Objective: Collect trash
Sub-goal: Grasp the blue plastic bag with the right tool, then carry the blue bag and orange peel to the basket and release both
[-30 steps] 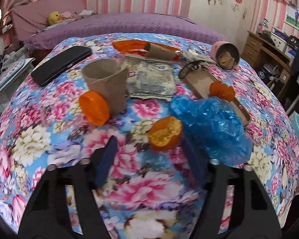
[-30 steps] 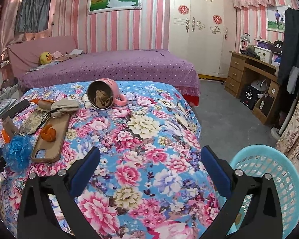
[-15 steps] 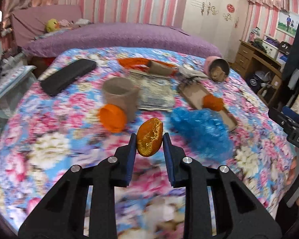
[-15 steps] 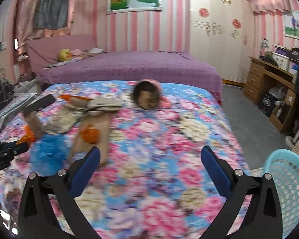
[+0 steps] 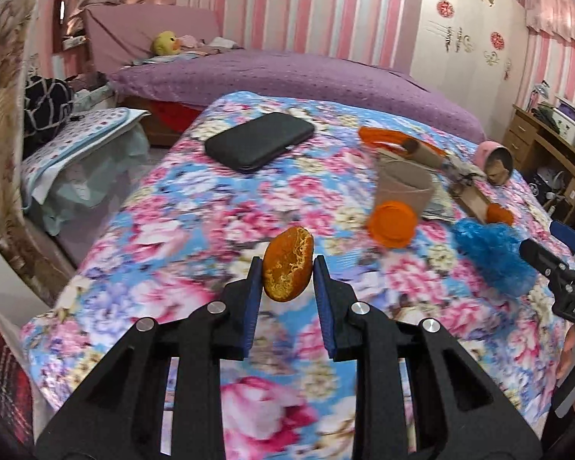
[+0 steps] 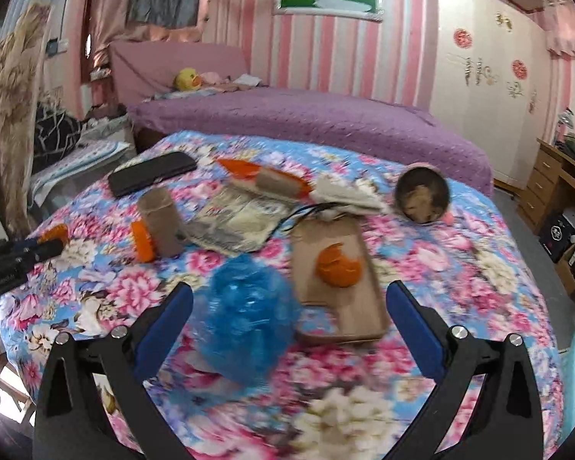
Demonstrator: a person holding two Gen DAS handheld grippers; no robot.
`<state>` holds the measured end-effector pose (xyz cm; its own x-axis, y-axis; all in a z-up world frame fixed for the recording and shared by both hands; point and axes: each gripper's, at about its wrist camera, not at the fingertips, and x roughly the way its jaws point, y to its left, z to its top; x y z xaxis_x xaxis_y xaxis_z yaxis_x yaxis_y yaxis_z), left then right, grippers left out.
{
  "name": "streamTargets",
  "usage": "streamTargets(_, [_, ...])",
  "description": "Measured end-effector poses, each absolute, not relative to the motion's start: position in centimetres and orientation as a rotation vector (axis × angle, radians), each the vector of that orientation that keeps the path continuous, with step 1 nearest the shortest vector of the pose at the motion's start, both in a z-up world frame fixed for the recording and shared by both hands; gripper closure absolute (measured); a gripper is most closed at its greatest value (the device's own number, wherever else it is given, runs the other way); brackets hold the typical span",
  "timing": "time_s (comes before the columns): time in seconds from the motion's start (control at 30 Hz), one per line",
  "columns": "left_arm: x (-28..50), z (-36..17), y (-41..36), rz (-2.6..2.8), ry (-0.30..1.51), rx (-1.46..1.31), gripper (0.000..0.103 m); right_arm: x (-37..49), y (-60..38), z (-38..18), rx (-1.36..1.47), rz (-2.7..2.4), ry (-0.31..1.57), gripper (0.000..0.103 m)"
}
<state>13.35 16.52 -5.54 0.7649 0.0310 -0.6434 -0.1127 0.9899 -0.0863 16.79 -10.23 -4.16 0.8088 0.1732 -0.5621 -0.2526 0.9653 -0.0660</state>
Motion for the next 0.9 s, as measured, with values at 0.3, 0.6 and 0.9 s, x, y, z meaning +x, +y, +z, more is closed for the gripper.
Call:
streamTargets(0.3, [12.9,-5.3,17.5,0.090,0.675,-0.138,0.078,18.0,-8.9,-6.0,-0.152,0.318,0.686,0.065])
streamTargets(0.6, [12.6,-3.8,14.4,0.068,0.635,-0.113,0.077,15.7,-12.9,-3.4,-0.122,0.320,0.577,0.070])
streamTargets(0.9, [13.3,-2.3,8.7,-0.001,0.606,-0.106,0.077,14.8,-20.5,-1.9,-0.108,0.203,0.541,0.070])
